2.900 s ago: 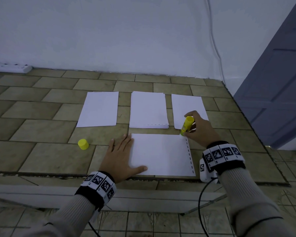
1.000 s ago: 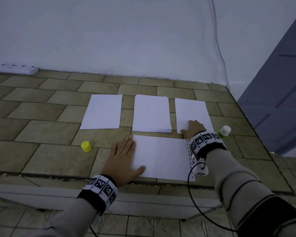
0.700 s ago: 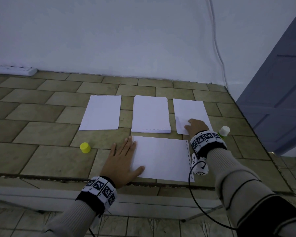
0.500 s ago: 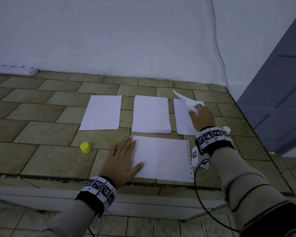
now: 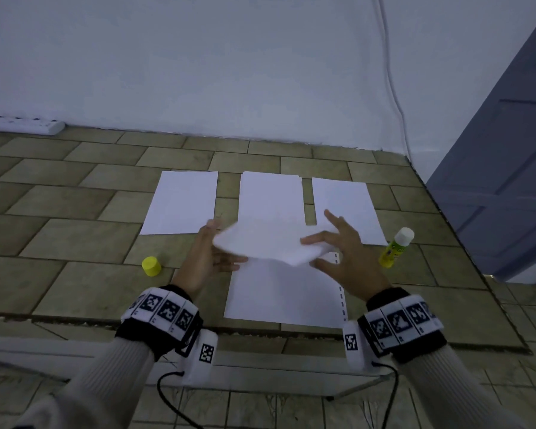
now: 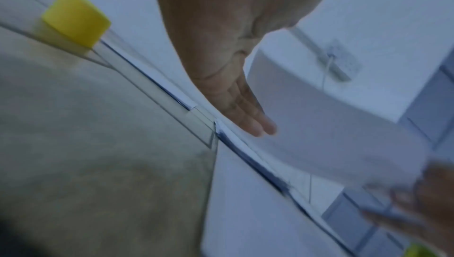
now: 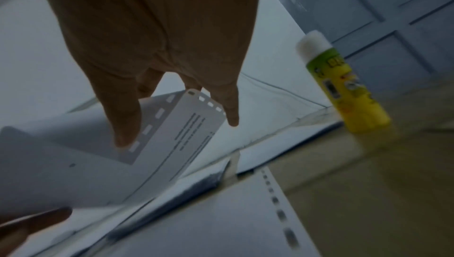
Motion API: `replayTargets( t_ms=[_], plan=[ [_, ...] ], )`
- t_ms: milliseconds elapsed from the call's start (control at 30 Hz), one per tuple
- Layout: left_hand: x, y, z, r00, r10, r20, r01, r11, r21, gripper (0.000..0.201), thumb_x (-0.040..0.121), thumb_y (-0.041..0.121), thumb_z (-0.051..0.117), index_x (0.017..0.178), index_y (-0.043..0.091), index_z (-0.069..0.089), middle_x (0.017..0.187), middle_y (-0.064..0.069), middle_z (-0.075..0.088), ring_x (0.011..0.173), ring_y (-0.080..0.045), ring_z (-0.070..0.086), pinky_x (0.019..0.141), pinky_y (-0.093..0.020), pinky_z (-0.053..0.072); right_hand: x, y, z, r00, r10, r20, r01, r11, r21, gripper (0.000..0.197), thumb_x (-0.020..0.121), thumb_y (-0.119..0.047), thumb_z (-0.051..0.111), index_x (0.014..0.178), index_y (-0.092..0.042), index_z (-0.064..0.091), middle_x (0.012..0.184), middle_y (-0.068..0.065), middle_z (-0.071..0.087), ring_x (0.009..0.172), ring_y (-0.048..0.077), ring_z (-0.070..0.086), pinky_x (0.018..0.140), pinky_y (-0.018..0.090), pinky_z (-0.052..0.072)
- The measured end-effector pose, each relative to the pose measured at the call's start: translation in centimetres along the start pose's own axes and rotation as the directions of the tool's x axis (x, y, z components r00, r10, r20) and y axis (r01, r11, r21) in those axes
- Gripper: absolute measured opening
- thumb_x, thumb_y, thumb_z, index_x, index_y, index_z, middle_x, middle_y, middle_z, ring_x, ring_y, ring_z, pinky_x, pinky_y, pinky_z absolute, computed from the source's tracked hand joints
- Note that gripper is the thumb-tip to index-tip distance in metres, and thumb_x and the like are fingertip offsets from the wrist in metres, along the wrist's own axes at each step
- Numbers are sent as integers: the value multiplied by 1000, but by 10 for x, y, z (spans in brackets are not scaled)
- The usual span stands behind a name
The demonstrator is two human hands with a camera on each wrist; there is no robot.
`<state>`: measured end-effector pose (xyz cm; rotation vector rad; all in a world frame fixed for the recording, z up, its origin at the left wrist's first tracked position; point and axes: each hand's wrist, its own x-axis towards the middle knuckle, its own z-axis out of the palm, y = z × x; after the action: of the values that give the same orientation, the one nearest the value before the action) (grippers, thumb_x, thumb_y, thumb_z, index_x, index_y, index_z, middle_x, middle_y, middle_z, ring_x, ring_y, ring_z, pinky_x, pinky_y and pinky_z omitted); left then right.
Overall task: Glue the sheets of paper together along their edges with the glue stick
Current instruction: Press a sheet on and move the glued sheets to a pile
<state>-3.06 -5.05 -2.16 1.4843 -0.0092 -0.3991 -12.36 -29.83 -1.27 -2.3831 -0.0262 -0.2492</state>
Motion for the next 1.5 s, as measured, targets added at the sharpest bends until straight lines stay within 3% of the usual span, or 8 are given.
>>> replayTargets(
  t_ms=[233,333,467,800,967,1133,1300,1500],
  plan=[
    [-3,-10,-4,975,-69,214,4,957,289,42,93,-11,51,117,23,56,123,-3,58,100,-19,61,68,-21,58,-25,25,14,999,46,-21,-44,997,70,40,80,-9,74,105,-38,61,159,4,6,147,22,4,118,41,14],
    [-7,-15,-5,974,-31,224,-40,951,307,44,90,-10,56,114,28,58,120,-1,63,105,-14,62,77,-16,54,-29,26,7,991,135,-1,-132,970,203,46,81,-1,70,107,-36,60,156,-2,17,141,4,13,110,32,31],
    [-8,-20,-4,977,-19,214,-51,947,316,45,89,-8,61,114,30,59,124,-1,62,112,-16,61,91,-25,53,-28,27,1,958,288,-9,-255,862,438,43,84,13,54,101,-26,63,128,-8,54,105,22,59,79,19,52],
    [-15,-22,-4,979,16,205,-121,849,515,16,99,18,54,104,29,64,103,16,62,92,1,57,72,-6,43,-31,27,-3,930,368,11,-365,915,171,24,77,-5,75,97,-16,68,80,-5,63,68,6,58,60,11,44],
    [-16,-25,-6,973,79,217,-214,659,721,14,90,15,66,97,27,65,66,8,45,58,-5,40,51,-11,34,-39,29,6,928,373,14,-373,928,14,20,80,-5,71,96,-17,69,85,-5,64,76,7,58,68,14,44],
    [-16,-28,-5,974,58,219,-210,596,775,18,85,20,73,96,31,64,95,2,64,85,-14,59,72,-19,48,-42,35,13,928,373,9,-371,925,-85,22,82,-6,69,102,-16,68,104,0,65,88,12,59,79,19,46],
    [-15,-30,-7,976,54,209,-201,580,790,22,83,19,76,94,31,61,82,10,55,73,-8,52,61,-16,37,-43,35,13,929,370,9,-366,922,-125,23,81,-6,70,102,-17,67,105,2,63,83,12,57,75,18,45],
    [-10,-31,-11,976,37,215,-194,595,780,22,81,21,78,94,32,64,104,8,63,96,-13,58,85,-28,50,-44,37,11,922,385,37,-379,919,-109,26,79,-8,72,103,-19,66,107,1,62,93,14,58,87,26,50]
  ],
)
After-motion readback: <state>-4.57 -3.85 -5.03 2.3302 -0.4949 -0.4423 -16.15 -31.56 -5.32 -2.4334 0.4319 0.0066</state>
